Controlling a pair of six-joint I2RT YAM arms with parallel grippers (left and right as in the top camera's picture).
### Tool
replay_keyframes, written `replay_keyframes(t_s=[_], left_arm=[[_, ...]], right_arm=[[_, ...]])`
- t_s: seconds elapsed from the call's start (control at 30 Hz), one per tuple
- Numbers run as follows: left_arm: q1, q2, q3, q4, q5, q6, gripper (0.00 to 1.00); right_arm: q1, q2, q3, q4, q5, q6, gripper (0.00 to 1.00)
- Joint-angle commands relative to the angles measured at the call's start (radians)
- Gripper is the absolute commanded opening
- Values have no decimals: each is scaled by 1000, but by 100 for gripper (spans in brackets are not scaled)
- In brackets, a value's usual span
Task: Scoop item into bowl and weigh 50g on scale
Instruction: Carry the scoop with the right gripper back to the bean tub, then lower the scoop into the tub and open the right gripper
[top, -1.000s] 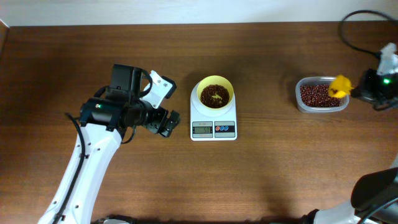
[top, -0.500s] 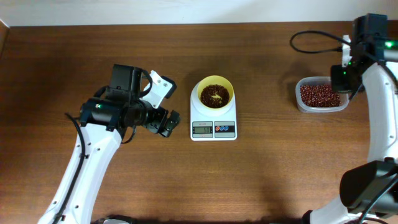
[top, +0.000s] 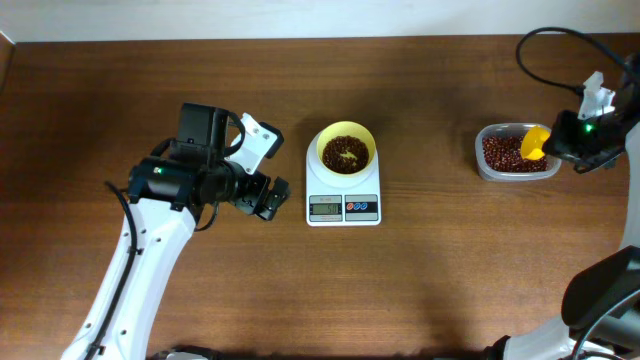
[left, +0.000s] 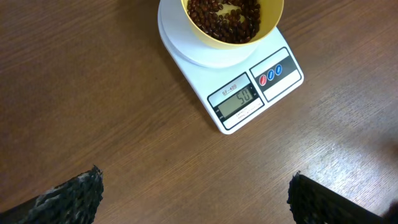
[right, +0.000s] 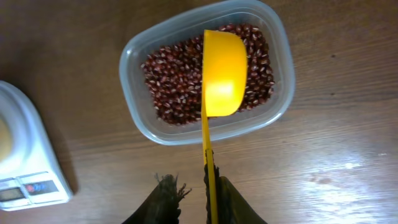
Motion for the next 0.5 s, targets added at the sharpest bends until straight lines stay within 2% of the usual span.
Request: replay_keyframes(t_s=[0.0,0.07,0.13,0.2,0.23,0.27,0.47], left_arm=[[6,0,-1,2,-3,-6,99],[6,0,-1,2,-3,-6,99],[6,0,-1,2,-3,-6,99],[6,0,-1,2,-3,-6,98],[6,0,-1,2,-3,-6,99],[6,0,-1,2,-3,-6,99],[6,0,-1,2,-3,-6,99]], right_arm=[[2,2,-9,5,-77,17,28],[2,2,-9,5,-87,17,43],[2,2,-9,3,-86,20,45],[2,2,-9,3,-86,35,83],[2,2,-9,4,-86,35,95],[2,2,-9,3,-87,35,99],[2,2,-13,6,-180,68,99]])
